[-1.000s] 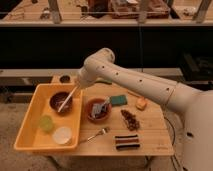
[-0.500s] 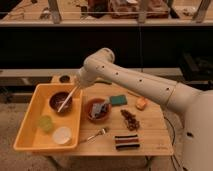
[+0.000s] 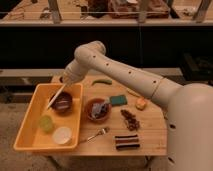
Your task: Place brush in plastic cup
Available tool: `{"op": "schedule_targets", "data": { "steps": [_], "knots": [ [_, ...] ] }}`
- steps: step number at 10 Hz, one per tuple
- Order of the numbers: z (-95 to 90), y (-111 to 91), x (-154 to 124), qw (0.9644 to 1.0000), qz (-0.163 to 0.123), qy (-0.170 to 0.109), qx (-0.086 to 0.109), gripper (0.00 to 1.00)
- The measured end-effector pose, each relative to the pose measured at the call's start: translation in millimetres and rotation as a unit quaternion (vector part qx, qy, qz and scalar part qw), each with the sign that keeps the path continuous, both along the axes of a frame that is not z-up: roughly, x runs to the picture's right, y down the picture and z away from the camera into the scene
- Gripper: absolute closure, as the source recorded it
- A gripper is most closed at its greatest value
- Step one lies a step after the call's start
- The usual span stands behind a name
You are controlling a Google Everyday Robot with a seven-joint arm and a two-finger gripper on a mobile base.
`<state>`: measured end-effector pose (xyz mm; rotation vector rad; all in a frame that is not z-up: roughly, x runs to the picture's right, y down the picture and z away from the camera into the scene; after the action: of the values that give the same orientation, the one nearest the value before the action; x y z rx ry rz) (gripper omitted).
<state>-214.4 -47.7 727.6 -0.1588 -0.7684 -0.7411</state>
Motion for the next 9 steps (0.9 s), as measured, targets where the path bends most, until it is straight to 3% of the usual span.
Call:
{"op": "schedule_targets", "data": {
  "steps": [1,2,7,9],
  "knots": [
    [-9.3,-3,-33,0.9997,-0.009,-0.019,-0.01,1.0],
    [-14.0,-4,-48,0.9994,-0.014,-0.029,-0.014,1.0],
    [-13.3,-3,-50,0.9992,-0.016,-0.031,-0.018,1.0],
    [-18.6,0,-53,0.998,-0.02,-0.055,-0.022,1.0]
  ]
}}
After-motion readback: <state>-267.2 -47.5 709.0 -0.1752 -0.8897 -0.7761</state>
